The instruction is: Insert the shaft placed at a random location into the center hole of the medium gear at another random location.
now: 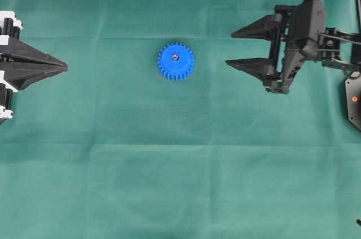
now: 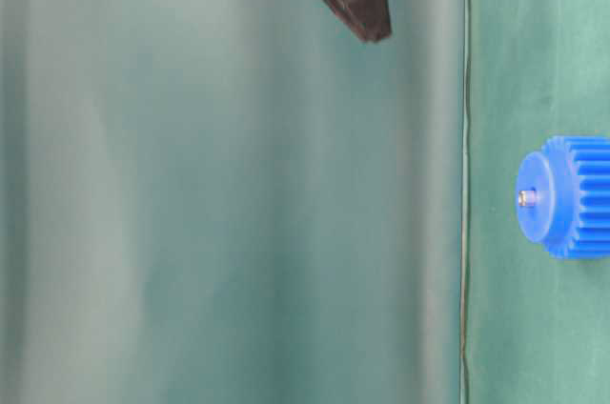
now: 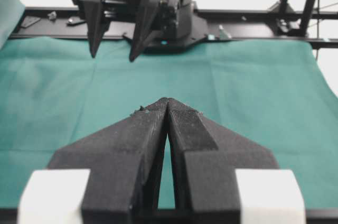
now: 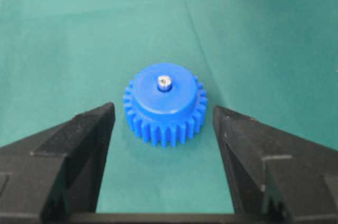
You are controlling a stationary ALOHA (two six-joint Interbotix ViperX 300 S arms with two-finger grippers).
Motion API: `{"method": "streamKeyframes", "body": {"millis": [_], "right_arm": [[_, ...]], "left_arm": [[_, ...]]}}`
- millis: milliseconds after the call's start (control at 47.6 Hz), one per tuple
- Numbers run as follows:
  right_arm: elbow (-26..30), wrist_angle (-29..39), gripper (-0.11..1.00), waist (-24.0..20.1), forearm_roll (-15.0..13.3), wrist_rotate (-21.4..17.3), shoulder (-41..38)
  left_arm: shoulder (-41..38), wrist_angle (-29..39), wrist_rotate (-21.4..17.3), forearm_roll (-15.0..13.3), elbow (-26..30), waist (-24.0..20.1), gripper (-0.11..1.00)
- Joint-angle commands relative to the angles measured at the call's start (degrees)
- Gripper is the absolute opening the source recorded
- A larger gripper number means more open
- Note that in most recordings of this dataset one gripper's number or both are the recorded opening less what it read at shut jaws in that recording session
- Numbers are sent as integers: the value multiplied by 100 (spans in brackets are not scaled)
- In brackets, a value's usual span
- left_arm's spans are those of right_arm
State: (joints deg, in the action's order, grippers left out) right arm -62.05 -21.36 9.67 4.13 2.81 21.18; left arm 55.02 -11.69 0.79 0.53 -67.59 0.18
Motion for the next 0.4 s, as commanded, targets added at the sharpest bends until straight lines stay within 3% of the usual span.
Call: {"method": "streamKeyframes", "body": {"millis": [0, 378], "right_arm": [[9, 26, 75, -9, 44, 18, 185], [26, 62, 74, -9, 44, 18, 149]], "left_arm": [[-53, -26, 9, 9, 70, 0, 0], [-53, -26, 9, 18, 70, 0, 0]]}}
